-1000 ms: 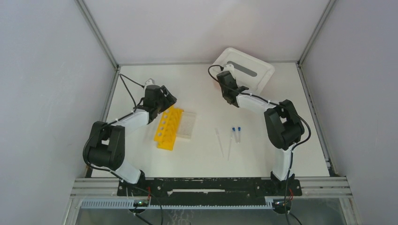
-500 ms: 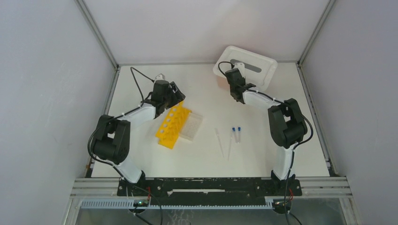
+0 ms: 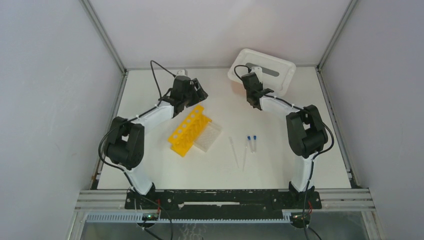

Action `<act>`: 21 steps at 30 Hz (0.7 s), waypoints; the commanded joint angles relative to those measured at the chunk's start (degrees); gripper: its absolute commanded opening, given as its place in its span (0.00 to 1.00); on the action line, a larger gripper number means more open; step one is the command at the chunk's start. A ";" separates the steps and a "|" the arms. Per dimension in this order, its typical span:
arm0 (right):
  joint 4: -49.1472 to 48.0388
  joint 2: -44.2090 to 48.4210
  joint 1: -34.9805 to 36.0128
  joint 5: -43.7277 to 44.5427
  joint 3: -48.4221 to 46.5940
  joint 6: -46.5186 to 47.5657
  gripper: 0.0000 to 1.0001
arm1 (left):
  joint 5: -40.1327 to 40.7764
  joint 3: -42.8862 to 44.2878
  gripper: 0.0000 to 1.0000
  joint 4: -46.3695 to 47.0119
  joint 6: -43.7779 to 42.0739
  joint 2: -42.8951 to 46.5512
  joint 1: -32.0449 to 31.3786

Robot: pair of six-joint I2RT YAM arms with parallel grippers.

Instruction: Organize the chemistry lab equipment

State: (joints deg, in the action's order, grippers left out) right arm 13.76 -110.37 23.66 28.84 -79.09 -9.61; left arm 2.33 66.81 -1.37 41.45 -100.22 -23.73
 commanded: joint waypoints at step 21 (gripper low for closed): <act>-3.27 11.59 12.48 -4.01 1.62 2.87 0.49 | 36.81 -15.71 0.72 -16.06 10.74 38.99 -0.01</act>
State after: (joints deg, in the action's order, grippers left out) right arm 12.51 -101.06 34.44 25.28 -78.98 -7.14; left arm 30.94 60.45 -12.21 44.16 -66.46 -23.73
